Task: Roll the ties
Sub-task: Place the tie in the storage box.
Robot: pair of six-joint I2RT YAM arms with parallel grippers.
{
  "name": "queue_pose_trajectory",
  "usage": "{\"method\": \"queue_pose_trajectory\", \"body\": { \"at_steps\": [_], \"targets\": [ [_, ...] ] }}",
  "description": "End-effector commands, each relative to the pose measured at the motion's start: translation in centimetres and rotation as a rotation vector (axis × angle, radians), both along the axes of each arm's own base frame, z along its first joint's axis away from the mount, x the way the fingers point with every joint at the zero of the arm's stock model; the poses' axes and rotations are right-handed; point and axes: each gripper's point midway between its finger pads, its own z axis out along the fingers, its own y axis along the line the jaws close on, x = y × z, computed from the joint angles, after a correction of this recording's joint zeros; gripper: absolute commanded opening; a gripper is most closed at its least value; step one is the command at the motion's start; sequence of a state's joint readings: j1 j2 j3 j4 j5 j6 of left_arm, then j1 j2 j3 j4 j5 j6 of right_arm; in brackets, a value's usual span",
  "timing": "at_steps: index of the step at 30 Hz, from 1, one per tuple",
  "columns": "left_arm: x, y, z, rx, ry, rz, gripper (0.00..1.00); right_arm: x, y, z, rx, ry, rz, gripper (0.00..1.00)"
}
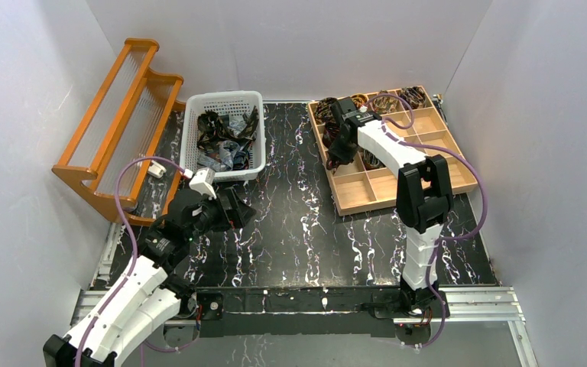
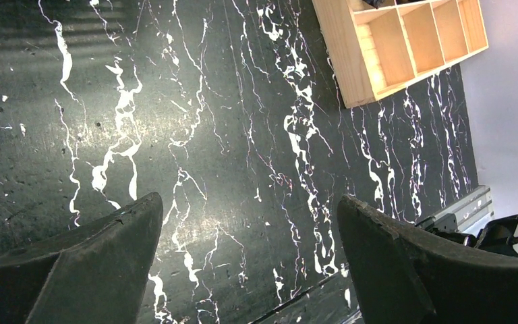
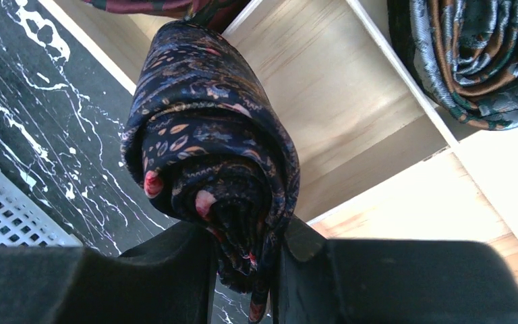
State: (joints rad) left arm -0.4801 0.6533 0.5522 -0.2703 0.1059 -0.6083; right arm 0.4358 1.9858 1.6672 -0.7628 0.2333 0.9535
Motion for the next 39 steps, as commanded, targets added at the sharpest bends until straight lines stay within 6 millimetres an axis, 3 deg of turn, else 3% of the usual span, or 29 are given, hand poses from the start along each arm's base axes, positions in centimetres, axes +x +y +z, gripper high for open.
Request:
{"method": "queue_pose_trajectory", "body": {
  "at_steps": [1, 7, 12, 28, 33, 39],
  "targets": [
    [0.3, -0.4, 1.5, -0.003, -0.023, -0.025, 0.98, 1.3, -1.9, 1.0, -0.035, -0.012, -0.105, 0.01],
    [0.6, -0.9, 1.2, -0.001, -0.004, -0.043, 0.98, 1.9, -3.2, 0.7, -0.017, 0.013, -0.116, 0.01],
    [0.7, -1.1, 1.3, -0.01, -0.008, -0.041, 0.98, 1.8, -2.9, 0.1, 0.023, 0.029, -0.103, 0.01],
    [1.0, -1.6, 0.6, -0.018, 0.011, -0.054, 0.98, -0.3, -1.6, -1.9, 0.083, 0.159, -0.147, 0.01],
    [1.1, -1.8, 0.7, -0.023, 0.014, -0.06, 0.98, -1.5, -1.7, -2.9, 0.05, 0.27, -0.213, 0.01],
    [1.3, -2.0, 0.6, -0.025, 0.023, -0.064, 0.98, -1.4, -2.3, -3.7, -0.012, 0.311, -0.249, 0.01]
  ]
}}
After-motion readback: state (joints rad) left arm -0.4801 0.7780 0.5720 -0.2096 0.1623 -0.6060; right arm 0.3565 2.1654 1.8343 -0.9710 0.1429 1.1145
